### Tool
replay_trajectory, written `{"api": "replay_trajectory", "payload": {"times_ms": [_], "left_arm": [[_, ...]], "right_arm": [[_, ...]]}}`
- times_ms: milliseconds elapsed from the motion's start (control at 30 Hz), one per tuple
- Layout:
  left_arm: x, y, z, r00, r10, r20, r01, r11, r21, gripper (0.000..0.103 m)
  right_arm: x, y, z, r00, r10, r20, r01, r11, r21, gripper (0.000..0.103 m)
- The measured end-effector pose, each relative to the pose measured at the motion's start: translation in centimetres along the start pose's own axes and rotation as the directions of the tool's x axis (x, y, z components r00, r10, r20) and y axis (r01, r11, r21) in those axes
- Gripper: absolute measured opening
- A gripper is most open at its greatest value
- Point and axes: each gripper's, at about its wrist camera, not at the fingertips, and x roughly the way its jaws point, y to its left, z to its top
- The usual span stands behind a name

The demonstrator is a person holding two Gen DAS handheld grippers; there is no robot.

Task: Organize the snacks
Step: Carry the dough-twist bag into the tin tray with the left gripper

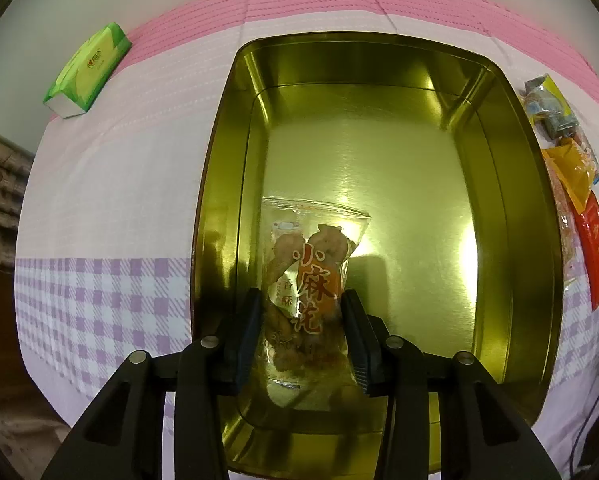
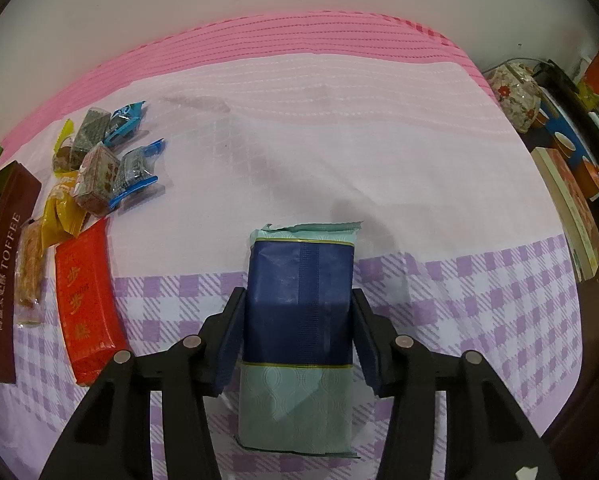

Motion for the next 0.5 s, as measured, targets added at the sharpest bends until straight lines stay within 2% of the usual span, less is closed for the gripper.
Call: {"api": "replay_trajectory", "payload": {"times_ms": [233,500], "left_arm": [[0.0,0.2,-0.1,1.0,-0.001,0.023,0.001,1.0,0.0,0.044],[-1.4,0.5,-0.3,0.997,-0.036,0.075,0.036,0.999,-0.002,0.057]], "right_arm": [[-0.1,0.5,-0.2,1.0,-0.021,-0.001,0.021,1.0,0.016,0.046],[-0.3,1.4,-0.6,0.998,-0.059,0.0,0.059,0.998,0.019,0.046]]}}
